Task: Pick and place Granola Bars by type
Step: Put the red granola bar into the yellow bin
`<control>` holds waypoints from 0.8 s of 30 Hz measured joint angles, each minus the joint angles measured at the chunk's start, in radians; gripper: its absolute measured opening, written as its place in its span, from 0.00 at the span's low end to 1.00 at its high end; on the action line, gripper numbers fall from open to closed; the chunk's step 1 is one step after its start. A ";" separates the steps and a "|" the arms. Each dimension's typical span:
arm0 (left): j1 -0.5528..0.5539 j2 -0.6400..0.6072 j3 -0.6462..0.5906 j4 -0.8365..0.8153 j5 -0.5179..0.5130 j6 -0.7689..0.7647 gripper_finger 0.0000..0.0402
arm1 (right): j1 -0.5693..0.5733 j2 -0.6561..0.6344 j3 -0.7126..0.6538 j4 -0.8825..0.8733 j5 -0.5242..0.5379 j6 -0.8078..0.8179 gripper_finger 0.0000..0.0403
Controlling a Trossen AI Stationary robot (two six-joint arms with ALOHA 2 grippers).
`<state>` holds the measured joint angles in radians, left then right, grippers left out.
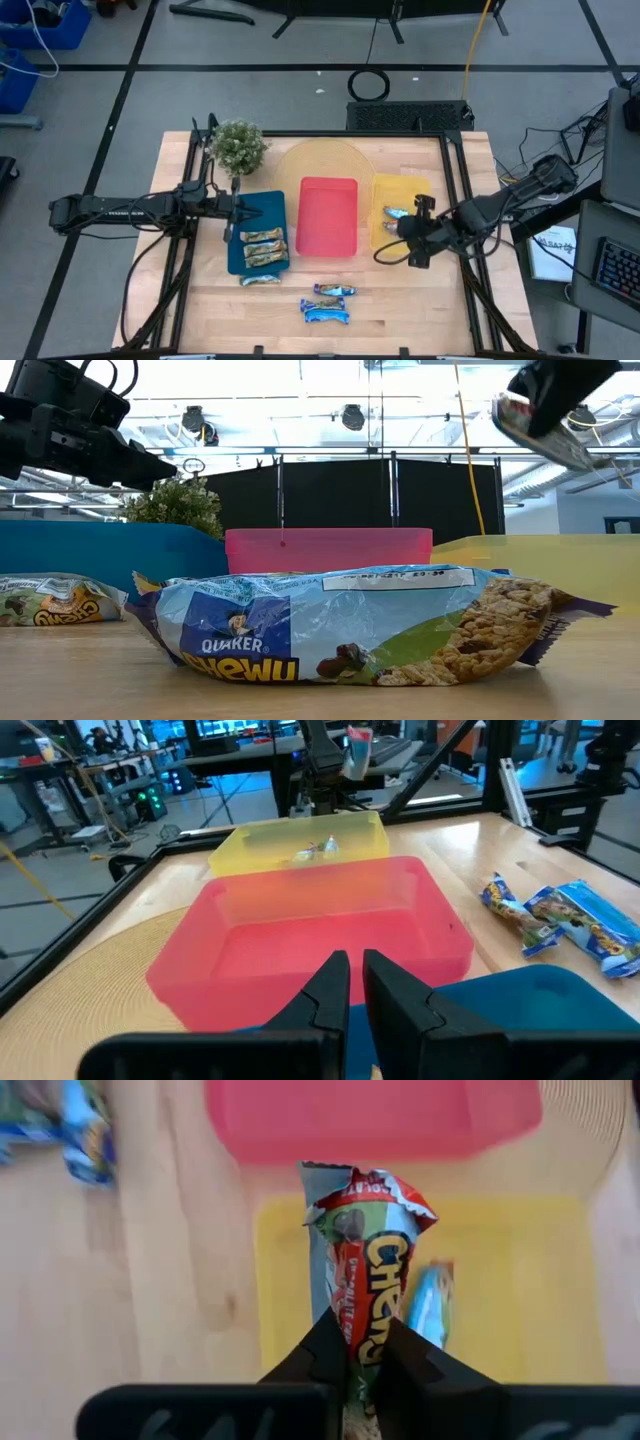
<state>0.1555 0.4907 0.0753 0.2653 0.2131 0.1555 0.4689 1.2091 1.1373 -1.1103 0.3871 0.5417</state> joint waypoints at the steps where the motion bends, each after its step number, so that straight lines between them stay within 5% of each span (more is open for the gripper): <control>1: 0.000 0.000 0.000 0.000 -0.007 0.000 0.10 | -0.007 0.000 -0.015 0.001 -0.008 0.006 0.04; 10: 0.000 0.000 0.000 0.001 -0.041 -0.001 0.10 | -0.052 0.016 -0.134 0.051 -0.103 0.002 0.10; 17: 0.000 0.000 0.000 0.041 -0.043 -0.003 0.10 | -0.099 0.016 -0.224 0.129 -0.102 -0.004 0.04; 24: 0.000 0.000 0.000 0.068 -0.167 -0.007 0.10 | -0.154 0.016 -0.344 0.202 -0.104 -0.005 0.09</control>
<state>0.1551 0.4904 0.0757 0.3337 0.0459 0.1482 0.3147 1.2255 0.7929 -0.9084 0.2827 0.5367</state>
